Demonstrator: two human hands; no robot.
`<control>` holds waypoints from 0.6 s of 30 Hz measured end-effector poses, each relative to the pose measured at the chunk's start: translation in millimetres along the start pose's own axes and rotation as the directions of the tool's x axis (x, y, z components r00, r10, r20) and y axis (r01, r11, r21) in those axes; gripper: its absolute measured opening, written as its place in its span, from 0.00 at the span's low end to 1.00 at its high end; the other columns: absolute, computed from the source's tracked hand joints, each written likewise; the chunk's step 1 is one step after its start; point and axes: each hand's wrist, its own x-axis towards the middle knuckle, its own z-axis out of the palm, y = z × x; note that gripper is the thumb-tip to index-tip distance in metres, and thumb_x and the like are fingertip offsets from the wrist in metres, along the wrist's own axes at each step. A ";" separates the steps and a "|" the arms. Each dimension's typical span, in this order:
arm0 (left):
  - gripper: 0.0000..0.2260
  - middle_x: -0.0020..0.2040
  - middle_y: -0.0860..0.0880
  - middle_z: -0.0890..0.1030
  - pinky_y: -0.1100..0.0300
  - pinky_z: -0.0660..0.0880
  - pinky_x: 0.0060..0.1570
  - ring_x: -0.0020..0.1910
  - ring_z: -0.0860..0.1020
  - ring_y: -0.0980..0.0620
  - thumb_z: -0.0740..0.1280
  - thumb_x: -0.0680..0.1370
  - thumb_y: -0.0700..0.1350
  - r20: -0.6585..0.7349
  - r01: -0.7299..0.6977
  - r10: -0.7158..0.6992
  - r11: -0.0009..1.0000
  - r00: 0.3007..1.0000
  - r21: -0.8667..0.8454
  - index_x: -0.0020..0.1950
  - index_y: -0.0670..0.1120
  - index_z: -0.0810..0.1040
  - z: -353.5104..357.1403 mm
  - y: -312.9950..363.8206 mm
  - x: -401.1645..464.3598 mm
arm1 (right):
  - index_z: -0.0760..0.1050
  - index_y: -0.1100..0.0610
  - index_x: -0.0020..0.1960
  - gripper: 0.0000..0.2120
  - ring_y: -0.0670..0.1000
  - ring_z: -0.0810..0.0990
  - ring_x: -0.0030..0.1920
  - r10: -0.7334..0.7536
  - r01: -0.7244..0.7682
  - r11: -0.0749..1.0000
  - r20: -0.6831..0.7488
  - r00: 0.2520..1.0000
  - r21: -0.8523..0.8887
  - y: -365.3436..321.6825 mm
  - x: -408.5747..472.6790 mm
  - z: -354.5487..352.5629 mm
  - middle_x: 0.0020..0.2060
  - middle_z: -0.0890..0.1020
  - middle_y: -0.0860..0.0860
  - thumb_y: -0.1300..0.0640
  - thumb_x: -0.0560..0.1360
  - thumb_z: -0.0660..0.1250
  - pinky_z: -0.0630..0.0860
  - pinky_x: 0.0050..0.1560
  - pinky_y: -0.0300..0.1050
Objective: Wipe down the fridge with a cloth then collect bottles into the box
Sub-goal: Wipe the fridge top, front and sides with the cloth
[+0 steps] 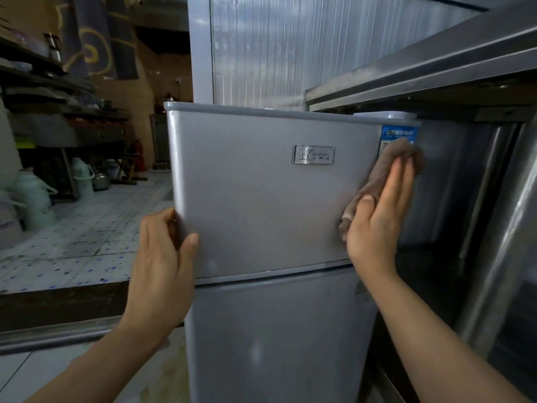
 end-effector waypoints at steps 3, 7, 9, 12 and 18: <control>0.12 0.54 0.47 0.68 0.55 0.66 0.47 0.50 0.69 0.50 0.59 0.79 0.42 -0.017 0.012 -0.013 0.999 1.000 -0.040 0.62 0.44 0.66 4.2 -1.2 -0.7 | 0.44 0.50 0.78 0.29 0.49 0.50 0.77 0.085 -0.085 0.995 0.002 0.996 0.057 8.7 3.5 -0.3 0.78 0.46 0.47 0.59 0.81 0.52 0.55 0.75 0.52; 0.14 0.56 0.44 0.70 0.53 0.69 0.48 0.51 0.70 0.49 0.58 0.80 0.48 -0.026 0.021 -0.022 0.998 0.999 -0.059 0.63 0.46 0.65 7.3 -5.3 -1.9 | 0.44 0.53 0.78 0.29 0.49 0.52 0.76 0.308 -0.306 0.945 -0.003 0.951 0.114 28.4 -37.5 -2.4 0.78 0.46 0.49 0.60 0.81 0.52 0.53 0.72 0.39; 0.15 0.56 0.45 0.70 0.51 0.71 0.49 0.52 0.71 0.47 0.57 0.79 0.51 -0.027 0.025 -0.027 0.997 0.999 -0.079 0.63 0.48 0.65 6.3 -4.6 -2.5 | 0.44 0.53 0.78 0.28 0.45 0.51 0.75 0.385 -0.388 0.914 0.049 0.922 0.117 41.1 -64.4 -8.2 0.78 0.45 0.48 0.60 0.82 0.52 0.50 0.70 0.33; 0.10 0.55 0.46 0.72 0.50 0.74 0.50 0.50 0.73 0.47 0.58 0.80 0.48 -0.017 0.072 -0.076 0.984 0.997 -0.164 0.61 0.52 0.65 2.8 -2.4 -4.0 | 0.44 0.55 0.78 0.28 0.46 0.50 0.75 0.425 -0.434 0.897 0.102 0.899 0.086 50.0 -78.3 -12.0 0.78 0.45 0.49 0.60 0.82 0.52 0.47 0.67 0.29; 0.09 0.49 0.58 0.75 0.63 0.72 0.42 0.47 0.75 0.63 0.59 0.80 0.43 0.079 0.281 -0.271 0.937 0.959 -0.208 0.58 0.54 0.68 2.4 -8.3 -38.9 | 0.48 0.64 0.77 0.31 0.56 0.49 0.77 0.325 -0.325 0.946 -0.096 0.941 0.022 9.9 -78.1 13.9 0.77 0.49 0.59 0.58 0.76 0.52 0.45 0.76 0.45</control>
